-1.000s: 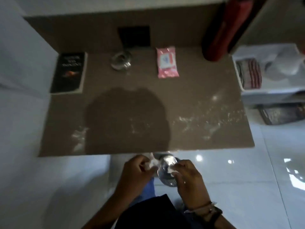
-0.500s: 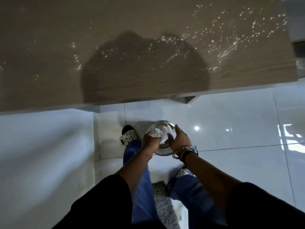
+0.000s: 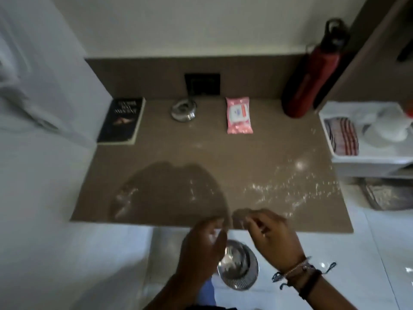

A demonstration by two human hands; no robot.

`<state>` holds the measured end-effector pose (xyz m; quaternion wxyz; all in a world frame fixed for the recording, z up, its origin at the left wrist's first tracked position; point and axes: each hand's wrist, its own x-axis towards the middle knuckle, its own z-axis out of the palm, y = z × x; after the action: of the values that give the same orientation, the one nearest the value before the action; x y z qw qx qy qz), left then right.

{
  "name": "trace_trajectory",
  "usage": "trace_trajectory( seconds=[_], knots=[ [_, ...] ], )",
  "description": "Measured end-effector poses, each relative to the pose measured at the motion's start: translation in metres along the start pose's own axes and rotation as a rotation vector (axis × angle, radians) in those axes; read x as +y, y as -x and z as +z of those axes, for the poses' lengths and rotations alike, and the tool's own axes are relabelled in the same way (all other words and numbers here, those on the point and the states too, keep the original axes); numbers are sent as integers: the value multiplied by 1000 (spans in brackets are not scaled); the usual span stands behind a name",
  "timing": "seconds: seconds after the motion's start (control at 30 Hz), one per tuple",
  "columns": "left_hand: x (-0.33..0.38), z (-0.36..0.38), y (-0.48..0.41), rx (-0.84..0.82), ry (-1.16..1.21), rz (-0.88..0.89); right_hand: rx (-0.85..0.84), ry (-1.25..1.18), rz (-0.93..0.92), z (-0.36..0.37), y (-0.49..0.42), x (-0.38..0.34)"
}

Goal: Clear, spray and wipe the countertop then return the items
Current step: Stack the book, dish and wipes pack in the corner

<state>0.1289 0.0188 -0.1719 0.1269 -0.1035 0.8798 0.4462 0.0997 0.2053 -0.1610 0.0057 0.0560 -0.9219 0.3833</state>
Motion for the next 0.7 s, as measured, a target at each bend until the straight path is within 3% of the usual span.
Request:
trace_trajectory(
  seconds=[0.1, 0.2, 0.27, 0.37, 0.43, 0.53, 0.63, 0.7],
  knots=[
    [33, -52, -93, 280, -160, 228, 176, 102, -50, -13, -100, -28],
    [61, -96, -210, 438, -309, 273, 32, 238, 236, 2, -215, -33],
    [68, -116, -284, 388, -408, 194, -50, 286, 388, 19, -277, -29],
    [60, -130, -364, 210, -555, 41, -78, 371, 473, 51, -334, -15],
    [46, -129, -388, 151, -547, 68, -61, 417, 526, 68, -347, -7],
    [27, -119, -389, 212, -490, 117, 19, 373, 593, 76, -339, 5],
    [28, -116, -391, 232, -499, 123, 66, 374, 530, 72, -331, 5],
    [35, -123, -389, 174, -523, 85, 95, 390, 366, 71, -328, -7]
  ],
)
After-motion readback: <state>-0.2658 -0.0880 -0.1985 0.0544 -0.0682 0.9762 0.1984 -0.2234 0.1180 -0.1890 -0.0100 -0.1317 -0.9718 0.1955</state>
